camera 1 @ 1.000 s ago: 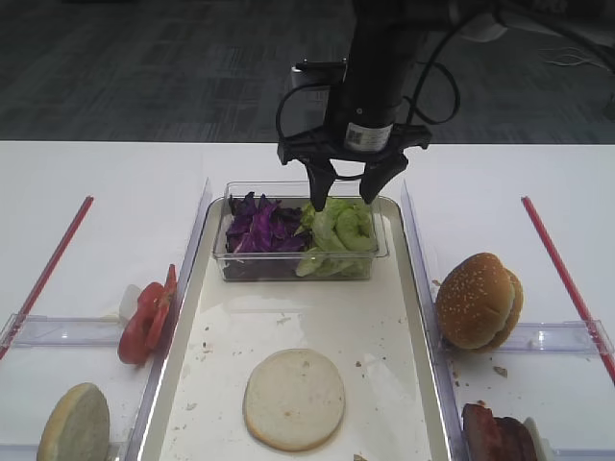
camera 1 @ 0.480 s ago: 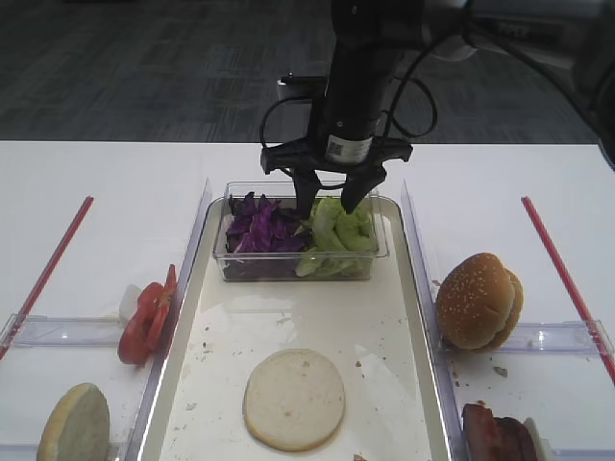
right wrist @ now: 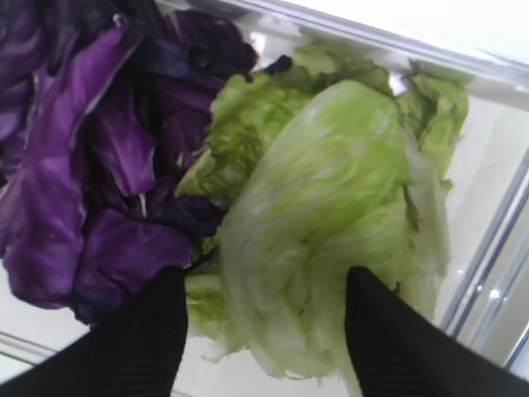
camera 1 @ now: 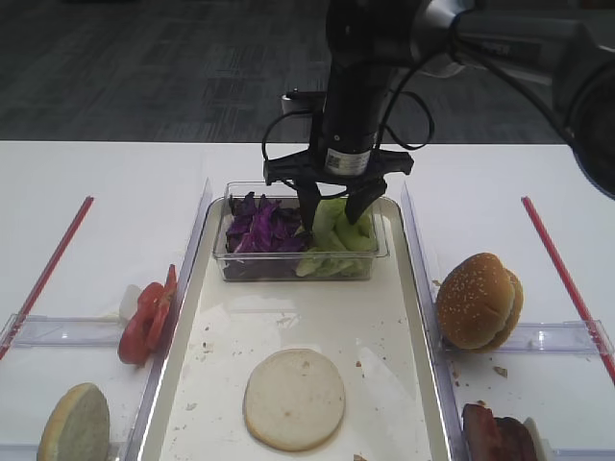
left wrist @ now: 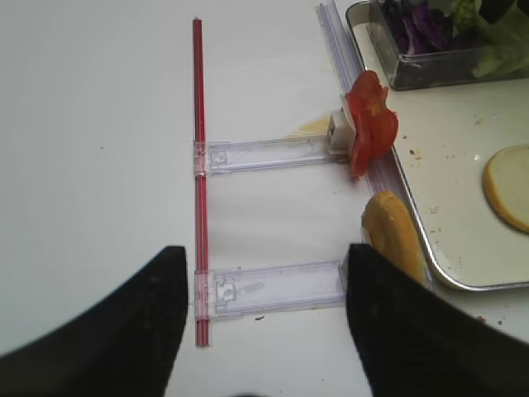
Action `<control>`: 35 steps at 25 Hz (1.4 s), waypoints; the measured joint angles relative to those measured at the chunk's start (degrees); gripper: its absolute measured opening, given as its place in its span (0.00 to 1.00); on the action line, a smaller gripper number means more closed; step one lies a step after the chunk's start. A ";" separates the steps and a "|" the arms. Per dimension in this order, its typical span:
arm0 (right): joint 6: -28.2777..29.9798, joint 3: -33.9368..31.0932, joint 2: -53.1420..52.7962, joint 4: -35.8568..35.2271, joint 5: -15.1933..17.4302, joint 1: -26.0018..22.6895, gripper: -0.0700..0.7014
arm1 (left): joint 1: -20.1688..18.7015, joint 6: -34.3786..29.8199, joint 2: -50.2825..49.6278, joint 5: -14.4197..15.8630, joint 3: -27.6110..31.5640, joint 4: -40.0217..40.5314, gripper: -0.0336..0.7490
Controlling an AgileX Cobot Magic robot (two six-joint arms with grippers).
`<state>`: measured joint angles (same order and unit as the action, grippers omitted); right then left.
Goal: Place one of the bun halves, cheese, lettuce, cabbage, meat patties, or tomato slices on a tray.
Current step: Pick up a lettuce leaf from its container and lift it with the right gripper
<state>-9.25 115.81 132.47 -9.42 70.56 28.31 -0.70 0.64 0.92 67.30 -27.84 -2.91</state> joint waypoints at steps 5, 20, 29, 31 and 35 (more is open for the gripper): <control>-3.23 0.00 0.84 1.84 0.00 0.00 0.65 | 0.00 0.00 0.00 0.00 0.00 0.00 0.59; -4.70 0.04 1.18 3.36 0.00 0.00 0.60 | 0.00 0.00 0.00 0.00 0.00 0.00 0.59; -4.70 0.04 2.14 3.25 -0.23 0.00 0.60 | 0.00 0.00 0.00 0.00 0.00 0.00 0.59; -4.70 0.04 2.14 3.25 -0.23 0.00 0.60 | 0.00 0.00 0.00 0.00 0.00 0.00 0.59; -4.70 0.04 2.14 3.25 -0.23 0.00 0.53 | 0.00 0.00 0.00 0.00 0.00 0.00 0.59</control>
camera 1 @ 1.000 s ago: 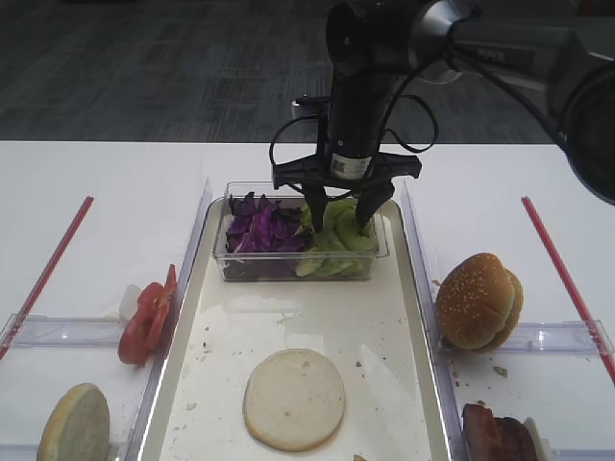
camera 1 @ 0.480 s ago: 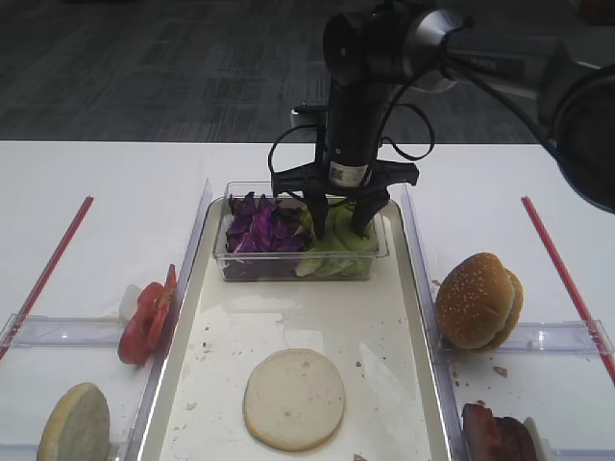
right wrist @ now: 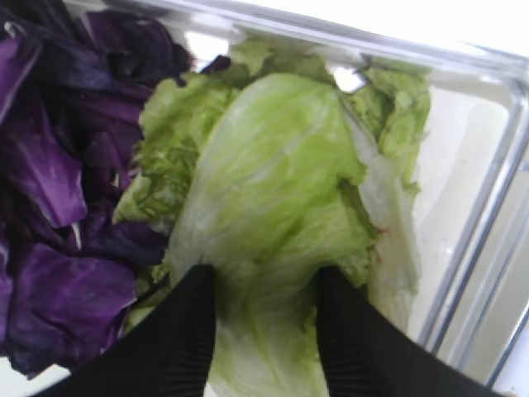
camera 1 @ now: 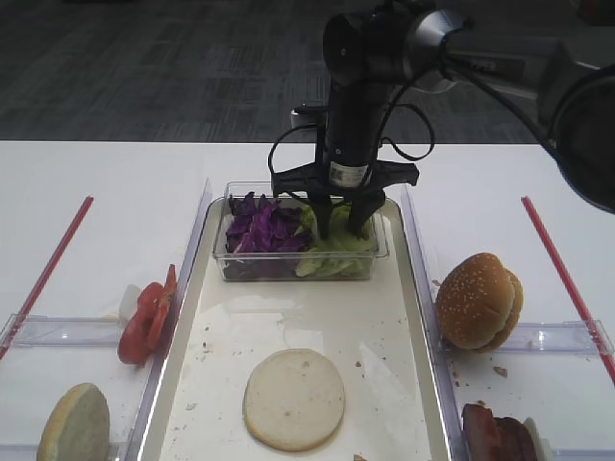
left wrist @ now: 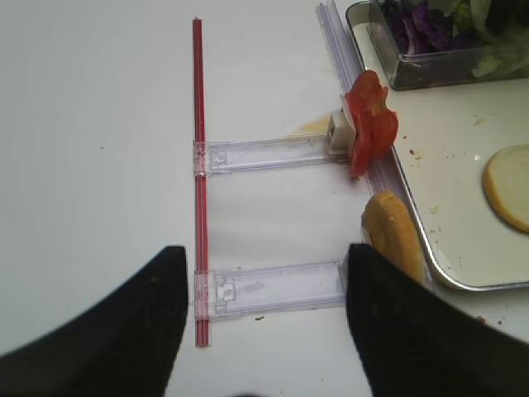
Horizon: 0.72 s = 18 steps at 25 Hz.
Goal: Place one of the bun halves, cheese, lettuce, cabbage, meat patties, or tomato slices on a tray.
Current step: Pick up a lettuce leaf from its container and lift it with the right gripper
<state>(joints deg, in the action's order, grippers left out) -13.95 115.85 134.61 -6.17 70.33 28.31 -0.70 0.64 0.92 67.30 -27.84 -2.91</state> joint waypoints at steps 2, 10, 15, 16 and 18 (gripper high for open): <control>0.00 0.00 0.00 0.00 0.00 0.00 0.47 | 0.00 0.00 0.00 0.00 0.00 0.00 0.59; 0.11 0.00 0.00 0.00 0.00 0.00 0.31 | 0.00 0.00 0.00 0.00 0.00 0.00 0.59; 0.11 0.00 0.00 0.00 0.00 0.00 0.14 | 0.00 0.00 0.00 0.00 0.00 0.00 0.59; 0.11 0.00 0.00 0.00 0.00 0.00 0.12 | 0.00 0.00 0.00 0.00 0.00 0.00 0.59; 0.11 0.09 0.00 0.00 0.00 0.00 0.12 | 0.00 0.00 0.00 0.00 0.00 0.00 0.59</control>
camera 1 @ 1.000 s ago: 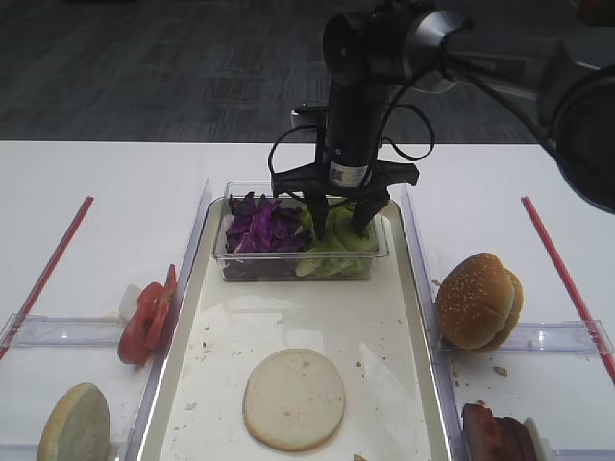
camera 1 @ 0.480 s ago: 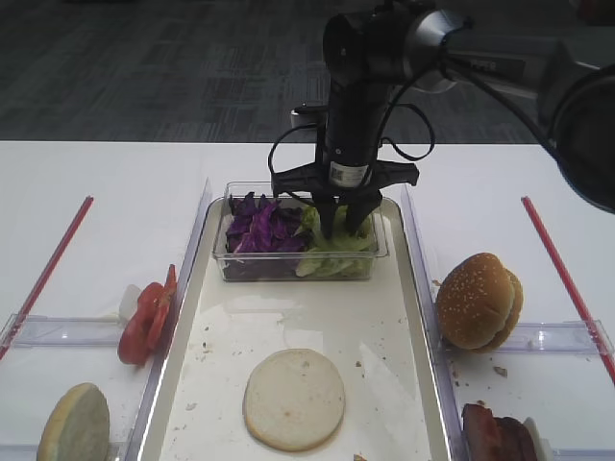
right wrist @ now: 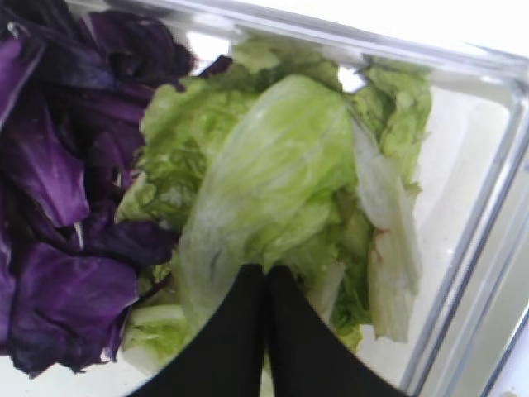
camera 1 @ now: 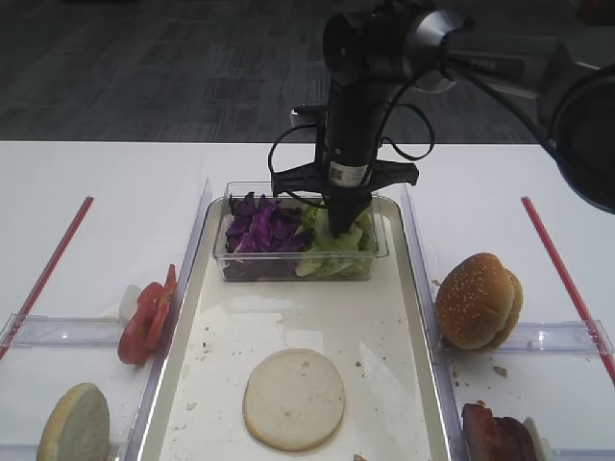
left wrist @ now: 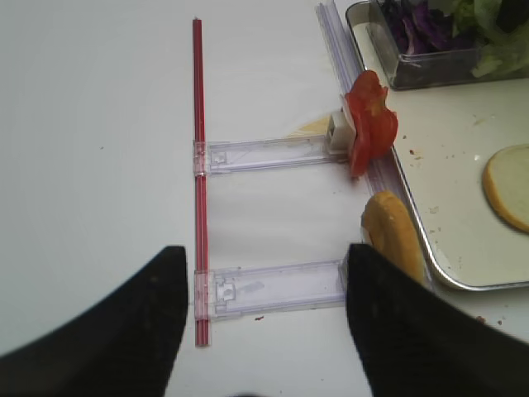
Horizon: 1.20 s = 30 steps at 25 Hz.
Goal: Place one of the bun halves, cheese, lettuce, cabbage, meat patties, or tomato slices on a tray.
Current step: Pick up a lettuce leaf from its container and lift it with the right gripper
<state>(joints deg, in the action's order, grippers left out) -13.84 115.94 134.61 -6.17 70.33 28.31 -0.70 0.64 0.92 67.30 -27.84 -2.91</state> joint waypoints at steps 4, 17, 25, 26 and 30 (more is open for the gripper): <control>0.00 1.00 0.00 0.21 0.00 0.00 0.12 | 0.00 0.00 0.00 0.00 0.00 0.00 0.59; 1.56 1.29 -4.69 -1.23 0.12 0.00 0.11 | 0.00 0.00 0.00 0.00 0.00 0.00 0.59; 2.61 1.29 -8.74 -1.35 0.32 0.00 0.11 | 0.00 0.00 0.00 0.00 0.00 0.00 0.59; 2.61 1.17 -9.01 -1.35 0.32 0.00 0.11 | 0.00 0.00 0.00 0.00 0.00 0.00 0.59; 3.62 -1.19 -10.01 -1.15 0.35 0.00 0.11 | 0.00 0.00 0.00 0.00 0.00 0.00 0.59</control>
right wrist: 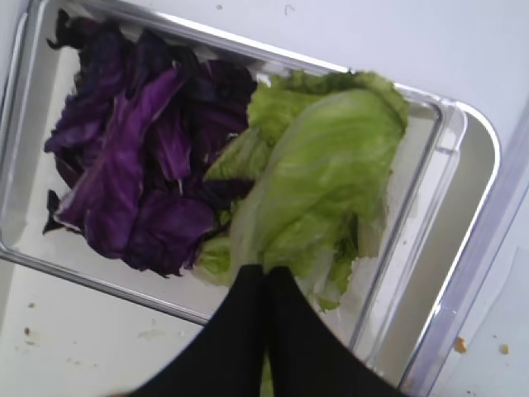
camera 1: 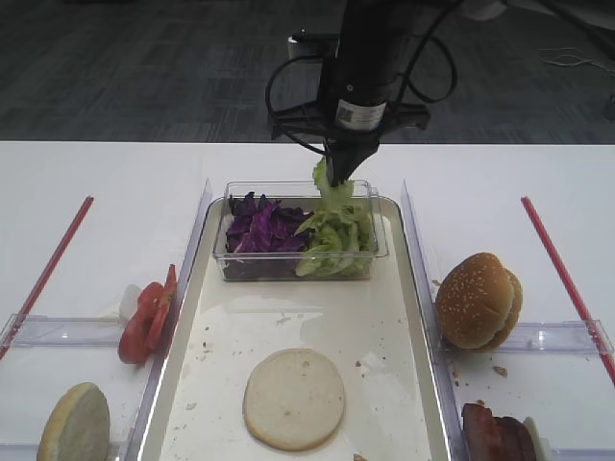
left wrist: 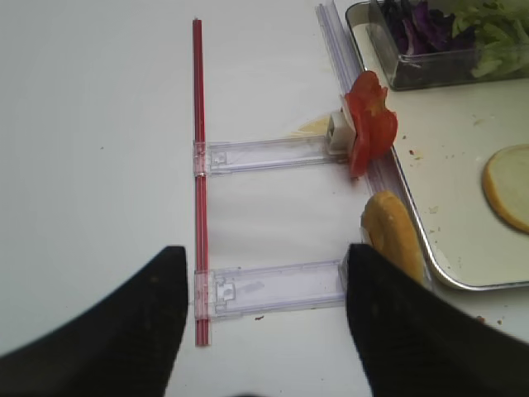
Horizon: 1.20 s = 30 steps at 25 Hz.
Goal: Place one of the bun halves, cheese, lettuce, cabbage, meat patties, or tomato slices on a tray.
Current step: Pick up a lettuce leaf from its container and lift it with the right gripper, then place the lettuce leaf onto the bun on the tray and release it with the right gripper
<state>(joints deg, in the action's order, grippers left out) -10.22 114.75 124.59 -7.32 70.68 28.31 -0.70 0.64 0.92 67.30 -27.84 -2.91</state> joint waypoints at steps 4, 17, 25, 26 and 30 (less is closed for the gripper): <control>1.84 -3.97 -2.00 0.42 0.10 0.00 0.11 | 0.00 0.00 0.00 0.00 0.00 0.00 0.59; 5.86 -17.91 -11.61 0.61 -0.13 0.00 0.11 | 0.00 0.00 0.00 0.00 0.00 0.09 0.59; 8.30 -29.81 -17.99 -1.82 -2.45 0.00 0.11 | 0.00 0.00 0.00 0.00 0.00 0.09 0.59; 8.35 -31.21 -18.82 -1.82 -3.30 0.31 0.11 | 0.00 0.00 0.00 0.00 0.00 0.09 0.59; 8.57 -37.33 -22.44 -1.45 -6.10 2.62 0.11 | 0.00 0.00 0.00 0.00 0.00 0.09 0.59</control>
<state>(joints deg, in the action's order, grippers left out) -1.65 77.42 102.16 -8.77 64.58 30.93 -0.70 0.64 0.92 67.30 -27.84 -2.81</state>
